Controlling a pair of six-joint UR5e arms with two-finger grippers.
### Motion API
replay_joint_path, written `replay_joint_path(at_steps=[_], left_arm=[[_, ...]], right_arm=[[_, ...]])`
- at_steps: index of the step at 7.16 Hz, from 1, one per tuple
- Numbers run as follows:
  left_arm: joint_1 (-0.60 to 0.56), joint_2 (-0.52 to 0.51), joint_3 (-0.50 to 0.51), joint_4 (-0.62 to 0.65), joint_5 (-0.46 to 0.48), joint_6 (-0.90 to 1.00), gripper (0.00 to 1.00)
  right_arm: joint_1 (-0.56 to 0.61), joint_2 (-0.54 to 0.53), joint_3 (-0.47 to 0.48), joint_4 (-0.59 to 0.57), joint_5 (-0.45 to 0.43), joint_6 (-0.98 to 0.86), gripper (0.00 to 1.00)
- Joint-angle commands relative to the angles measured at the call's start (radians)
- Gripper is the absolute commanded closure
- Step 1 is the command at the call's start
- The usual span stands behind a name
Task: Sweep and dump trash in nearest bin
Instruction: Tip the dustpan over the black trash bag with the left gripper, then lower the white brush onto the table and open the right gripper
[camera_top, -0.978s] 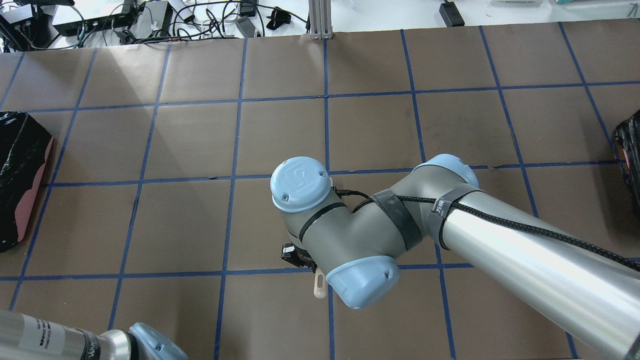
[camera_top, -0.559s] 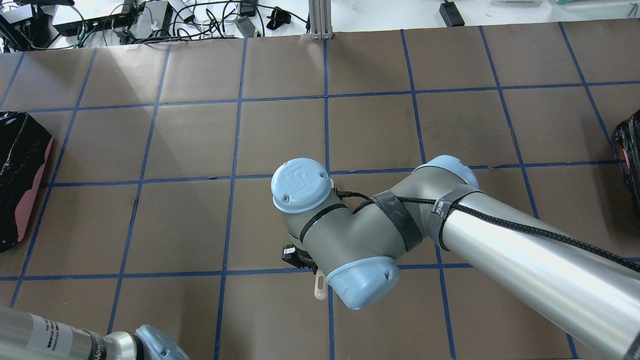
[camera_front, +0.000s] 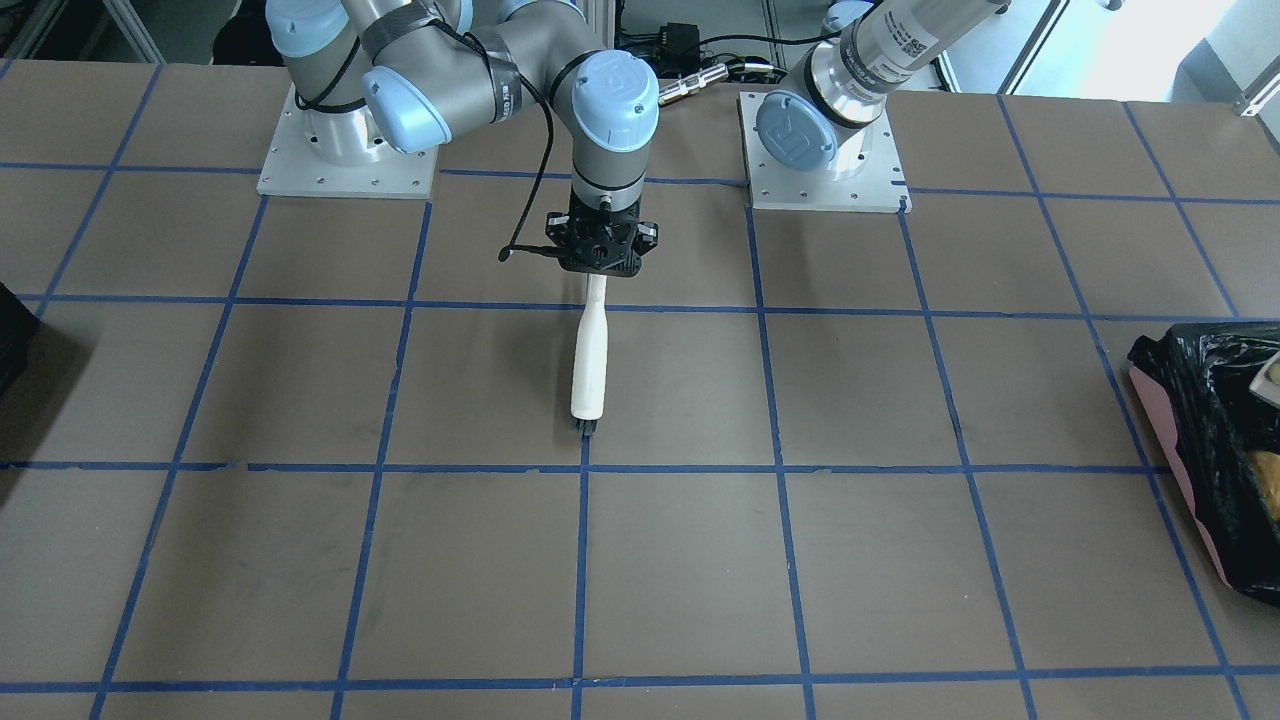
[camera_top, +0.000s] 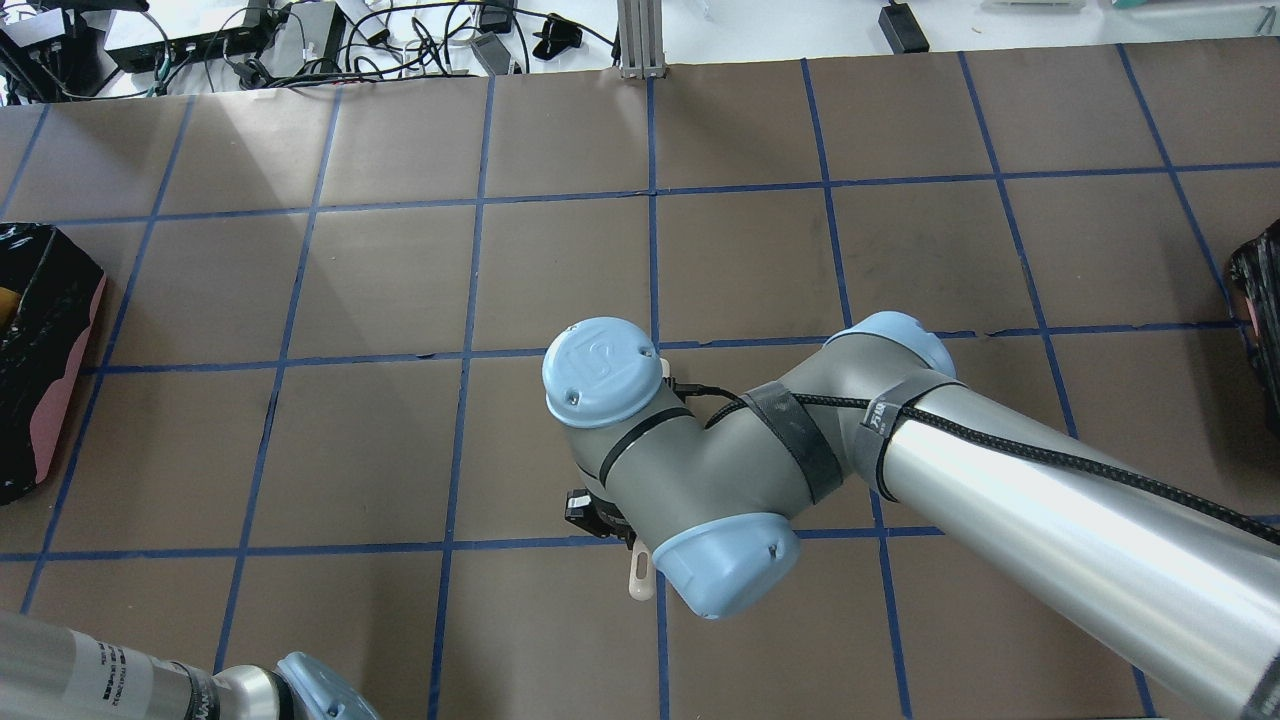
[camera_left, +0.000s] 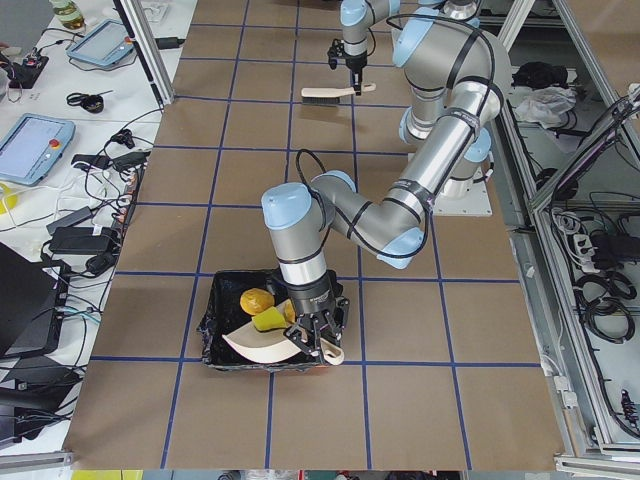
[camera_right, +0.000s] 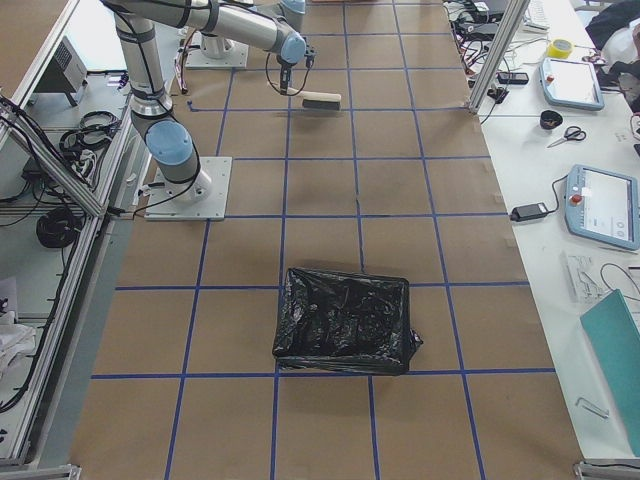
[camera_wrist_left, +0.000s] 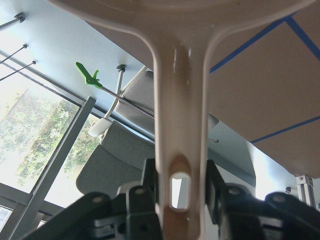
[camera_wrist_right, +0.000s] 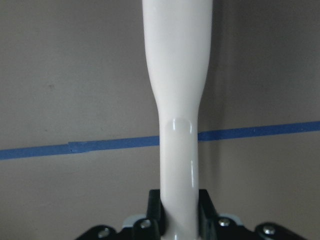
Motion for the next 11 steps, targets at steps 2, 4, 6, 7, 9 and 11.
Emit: replay_joint_path(at_steps=[2,4,6,7,9,11], left_arm=[[-0.002,0.008,-0.026,0.068,0.004,0.053,1.0],[-0.033,0.004,-0.022,0.143,0.003,0.135,1.0],[-0.085,-0.004,-0.031,0.318,0.001,0.282,1.0],[-0.085,-0.006,-0.035,0.337,0.001,0.304,1.0],[-0.09,0.002,-0.063,0.388,-0.005,0.4,1.0],[-0.102,0.008,-0.103,0.496,-0.014,0.465,1.0]], right_arm=[[0.001,0.001,0.0,-0.005,-0.012,-0.009,0.62],[0.001,0.004,0.0,-0.011,-0.01,-0.006,0.54],[0.001,0.007,-0.003,-0.014,-0.009,-0.003,0.5],[0.001,0.007,-0.003,-0.014,-0.007,-0.003,0.5],[-0.002,0.007,-0.026,-0.021,-0.01,-0.021,0.45],[-0.04,-0.002,-0.131,0.03,-0.039,-0.084,0.36]])
